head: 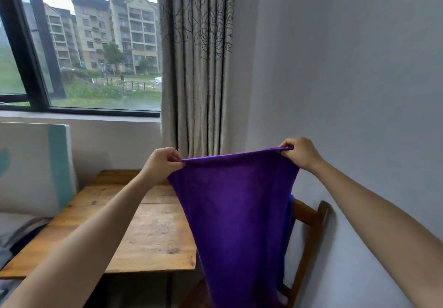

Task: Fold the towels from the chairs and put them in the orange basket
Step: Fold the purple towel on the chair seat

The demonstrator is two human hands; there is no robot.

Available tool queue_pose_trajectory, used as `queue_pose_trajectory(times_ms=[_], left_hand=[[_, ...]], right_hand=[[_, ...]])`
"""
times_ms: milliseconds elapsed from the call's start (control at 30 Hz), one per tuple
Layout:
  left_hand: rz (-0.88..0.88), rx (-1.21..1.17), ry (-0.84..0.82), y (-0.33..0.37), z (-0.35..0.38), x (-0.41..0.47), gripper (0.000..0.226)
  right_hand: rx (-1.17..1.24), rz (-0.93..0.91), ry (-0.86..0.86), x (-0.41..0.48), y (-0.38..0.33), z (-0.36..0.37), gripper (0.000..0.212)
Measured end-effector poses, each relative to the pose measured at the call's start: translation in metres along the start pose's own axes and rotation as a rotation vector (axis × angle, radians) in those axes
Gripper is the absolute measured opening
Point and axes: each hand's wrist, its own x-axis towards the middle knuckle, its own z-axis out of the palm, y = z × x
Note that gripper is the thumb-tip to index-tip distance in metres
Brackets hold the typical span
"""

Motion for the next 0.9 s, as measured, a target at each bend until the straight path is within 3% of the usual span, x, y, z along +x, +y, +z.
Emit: queue_pose_trajectory(times_ms=[167, 367, 633, 900], left_hand=[[-0.088, -0.292, -0.004, 0.009, -0.022, 0.004, 0.017], [-0.177, -0.693, -0.049, 0.011, -0.036, 0.006, 0.007], [-0.234, -0.702, -0.087, -0.005, -0.033, 0.009, 0.039], [-0.301, -0.740, -0.019, -0.017, -0.032, 0.023, 0.016]], right_hand=[[0.266, 0.059, 0.018, -0.001, -0.001, -0.021, 0.006], [0.683, 0.263, -0.141, -0.003, 0.011, -0.029, 0.006], [1.016, 0.363, -0.176, -0.001, 0.039, -0.001, 0.016], [1.061, 0.474, -0.052, 0.027, 0.022, 0.023, 0.015]])
